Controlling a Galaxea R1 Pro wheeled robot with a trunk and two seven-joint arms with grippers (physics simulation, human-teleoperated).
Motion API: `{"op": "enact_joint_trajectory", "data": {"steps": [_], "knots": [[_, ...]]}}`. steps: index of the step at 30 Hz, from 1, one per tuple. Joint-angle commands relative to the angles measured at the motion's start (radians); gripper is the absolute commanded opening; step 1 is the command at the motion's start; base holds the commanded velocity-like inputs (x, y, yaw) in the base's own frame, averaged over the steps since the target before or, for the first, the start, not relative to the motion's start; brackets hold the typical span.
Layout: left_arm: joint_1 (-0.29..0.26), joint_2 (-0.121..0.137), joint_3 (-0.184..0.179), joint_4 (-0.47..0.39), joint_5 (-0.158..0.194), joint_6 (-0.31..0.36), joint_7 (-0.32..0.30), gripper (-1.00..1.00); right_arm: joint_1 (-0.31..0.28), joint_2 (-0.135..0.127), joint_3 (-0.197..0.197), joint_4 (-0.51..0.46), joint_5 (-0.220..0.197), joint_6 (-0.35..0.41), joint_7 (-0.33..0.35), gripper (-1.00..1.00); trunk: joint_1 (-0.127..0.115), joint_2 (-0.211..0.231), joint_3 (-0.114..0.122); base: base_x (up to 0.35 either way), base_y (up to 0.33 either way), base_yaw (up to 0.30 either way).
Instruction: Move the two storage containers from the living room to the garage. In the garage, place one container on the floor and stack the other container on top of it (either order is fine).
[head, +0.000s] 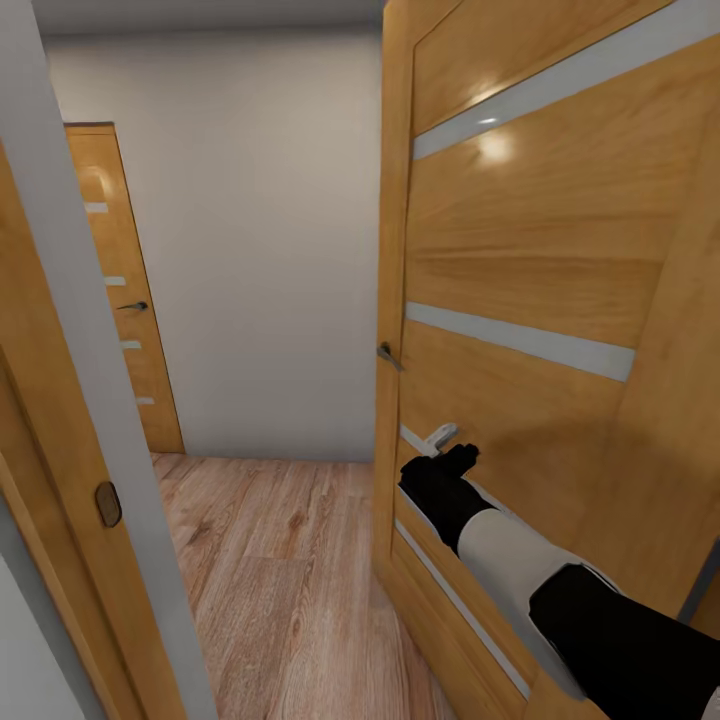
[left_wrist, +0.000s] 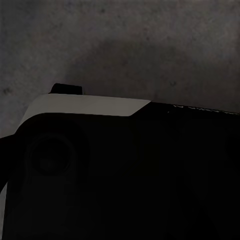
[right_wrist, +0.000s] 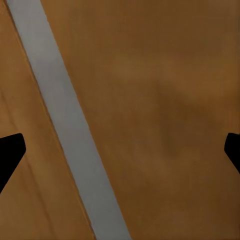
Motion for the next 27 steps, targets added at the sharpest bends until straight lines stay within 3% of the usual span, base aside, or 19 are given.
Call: {"op": "enact_joint_trajectory", "data": {"steps": [1, 7, 14, 19, 21, 23, 27], "knots": [[0.0, 0.0, 0.001, 0.0, 0.008, -0.002, -0.002, 1.0, -0.001, 0.0, 0.004, 0.0, -0.001, 0.007, -0.001, 1.0, 0.0, -0.001, -0.001, 0.0, 0.0, 0.0], [-0.001, 0.0, 0.001, -0.001, 0.008, -0.002, -0.002, 1.0, -0.001, 0.0, 0.004, -0.003, -0.007, 0.006, 0.001, 1.0, 0.0, -0.001, -0.001, 0.0, 0.0, 0.0], [-0.001, 0.0, 0.0, -0.001, 0.008, -0.002, -0.002, 1.0, 0.0, 0.0, 0.004, -0.012, -0.057, 0.004, 0.029, 1.0, 0.0, -0.001, -0.001, 0.0, 0.0, 0.0], [0.0, 0.0, -0.001, -0.002, 0.008, -0.002, -0.002, 1.0, 0.001, 0.0, 0.003, -0.022, -0.085, -0.059, 0.175, 1.0, 0.0, -0.001, -0.001, 0.0, 0.0, 0.0], [0.0, 0.0, -0.001, -0.002, 0.008, -0.002, -0.002, 1.0, 0.001, 0.0, 0.002, -0.017, -0.121, -0.089, 0.245, 1.0, 0.0, -0.001, -0.001, 0.0, 0.0, 0.0], [0.0, 0.0, -0.001, -0.002, 0.008, -0.002, -0.002, 1.0, 0.003, 0.0, 0.003, -0.011, -0.191, -0.111, 0.326, 1.0, 0.0, -0.001, -0.001, 0.0, 0.0, 0.0], [-0.001, 0.0, -0.001, -0.001, 0.008, -0.002, -0.002, 1.0, 0.01, 0.0, 0.005, 0.03, -0.251, -0.154, 0.392, 1.0, 0.0, -0.001, -0.001, 0.0, 0.0, 0.0]]}}
